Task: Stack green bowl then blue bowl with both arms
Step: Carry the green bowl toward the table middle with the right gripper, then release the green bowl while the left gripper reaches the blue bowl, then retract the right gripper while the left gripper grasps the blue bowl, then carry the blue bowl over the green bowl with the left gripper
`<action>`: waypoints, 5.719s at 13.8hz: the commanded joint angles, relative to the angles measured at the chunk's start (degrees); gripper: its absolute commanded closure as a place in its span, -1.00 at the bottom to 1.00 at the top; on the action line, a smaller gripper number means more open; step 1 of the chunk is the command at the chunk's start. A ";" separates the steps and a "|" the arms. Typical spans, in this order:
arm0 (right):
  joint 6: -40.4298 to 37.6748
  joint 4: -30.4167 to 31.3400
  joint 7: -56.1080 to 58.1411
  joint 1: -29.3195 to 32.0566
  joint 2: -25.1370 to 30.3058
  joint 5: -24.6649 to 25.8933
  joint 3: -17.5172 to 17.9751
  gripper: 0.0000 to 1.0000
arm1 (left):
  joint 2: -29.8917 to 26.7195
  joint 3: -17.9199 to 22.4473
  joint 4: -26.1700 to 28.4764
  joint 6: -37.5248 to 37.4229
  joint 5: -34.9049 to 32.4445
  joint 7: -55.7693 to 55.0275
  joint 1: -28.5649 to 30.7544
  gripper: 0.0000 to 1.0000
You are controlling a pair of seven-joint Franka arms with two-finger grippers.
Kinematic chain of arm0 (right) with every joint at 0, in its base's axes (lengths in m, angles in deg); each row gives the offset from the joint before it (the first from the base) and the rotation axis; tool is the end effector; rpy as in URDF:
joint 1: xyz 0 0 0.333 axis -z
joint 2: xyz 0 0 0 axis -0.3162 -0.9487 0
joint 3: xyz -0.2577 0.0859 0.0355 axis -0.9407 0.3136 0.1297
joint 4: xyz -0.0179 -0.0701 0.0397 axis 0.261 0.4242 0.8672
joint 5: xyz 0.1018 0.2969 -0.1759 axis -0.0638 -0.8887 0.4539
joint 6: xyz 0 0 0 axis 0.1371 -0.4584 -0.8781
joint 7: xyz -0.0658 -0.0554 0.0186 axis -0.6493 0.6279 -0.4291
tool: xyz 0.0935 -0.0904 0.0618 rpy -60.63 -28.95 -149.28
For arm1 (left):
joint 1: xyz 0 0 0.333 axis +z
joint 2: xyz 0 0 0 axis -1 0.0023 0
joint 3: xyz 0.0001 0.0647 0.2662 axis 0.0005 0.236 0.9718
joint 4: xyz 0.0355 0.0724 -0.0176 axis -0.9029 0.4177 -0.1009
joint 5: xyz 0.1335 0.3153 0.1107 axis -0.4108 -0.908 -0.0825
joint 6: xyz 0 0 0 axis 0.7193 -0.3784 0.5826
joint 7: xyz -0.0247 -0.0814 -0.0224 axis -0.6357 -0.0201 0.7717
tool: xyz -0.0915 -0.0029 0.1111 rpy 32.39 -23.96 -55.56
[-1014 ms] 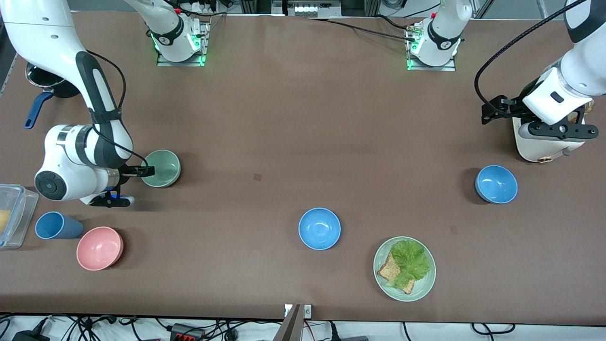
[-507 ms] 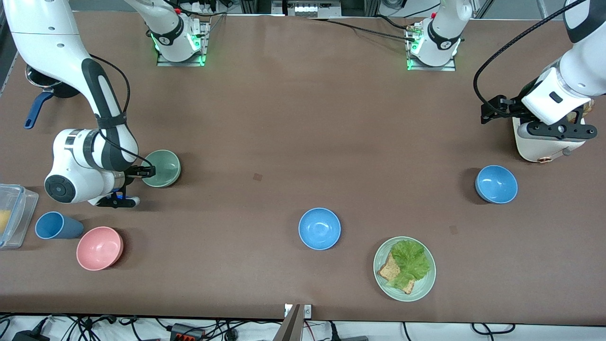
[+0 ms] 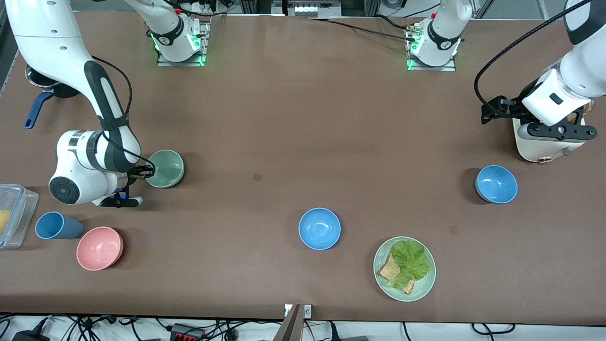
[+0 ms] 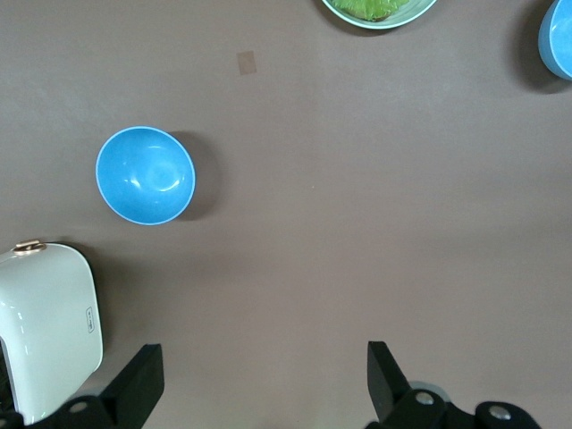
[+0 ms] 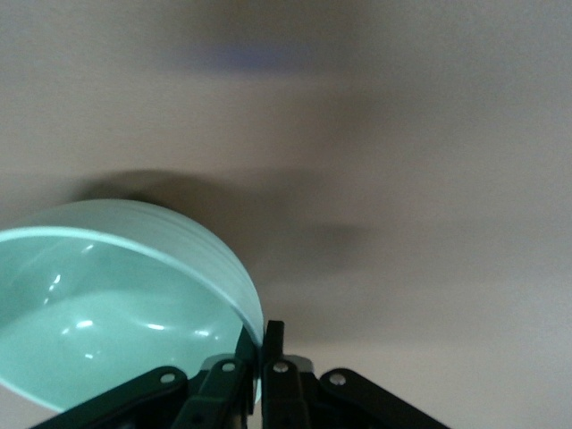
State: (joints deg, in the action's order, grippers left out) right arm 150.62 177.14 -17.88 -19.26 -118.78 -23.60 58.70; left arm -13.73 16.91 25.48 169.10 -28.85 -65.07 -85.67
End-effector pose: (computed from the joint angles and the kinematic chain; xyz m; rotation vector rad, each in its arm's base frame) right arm 0.5563 -0.0129 0.1611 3.0508 -0.0169 -0.7206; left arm 0.5097 -0.0403 0.4851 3.1226 -0.0645 -0.1843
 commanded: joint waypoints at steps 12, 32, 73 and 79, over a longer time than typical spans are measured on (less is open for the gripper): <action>-2.11 -11.00 -18.18 -14.36 -1.38 -0.42 19.78 1.00 | 1.31 0.07 -2.01 -1.20 0.04 0.35 0.38 -1.00; 6.90 -15.73 -37.27 -22.91 -5.80 -5.17 19.51 -1.00 | 20.29 0.68 5.25 23.27 -7.35 8.69 12.94 -1.00; -10.61 -3.55 0.69 1.79 32.00 1.42 -0.09 -1.00 | 24.17 -11.50 1.06 12.19 -3.31 13.24 21.82 0.99; -9.37 1.31 0.78 1.62 35.35 1.86 0.18 -1.00 | 18.45 -32.33 0.37 8.81 0.55 -14.45 22.08 0.99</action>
State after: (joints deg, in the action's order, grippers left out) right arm 140.06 175.76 -18.01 -16.95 -85.50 -22.42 59.15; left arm 6.91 -9.79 25.82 178.44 -30.23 -72.86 -64.53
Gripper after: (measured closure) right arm 0.000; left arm 0.952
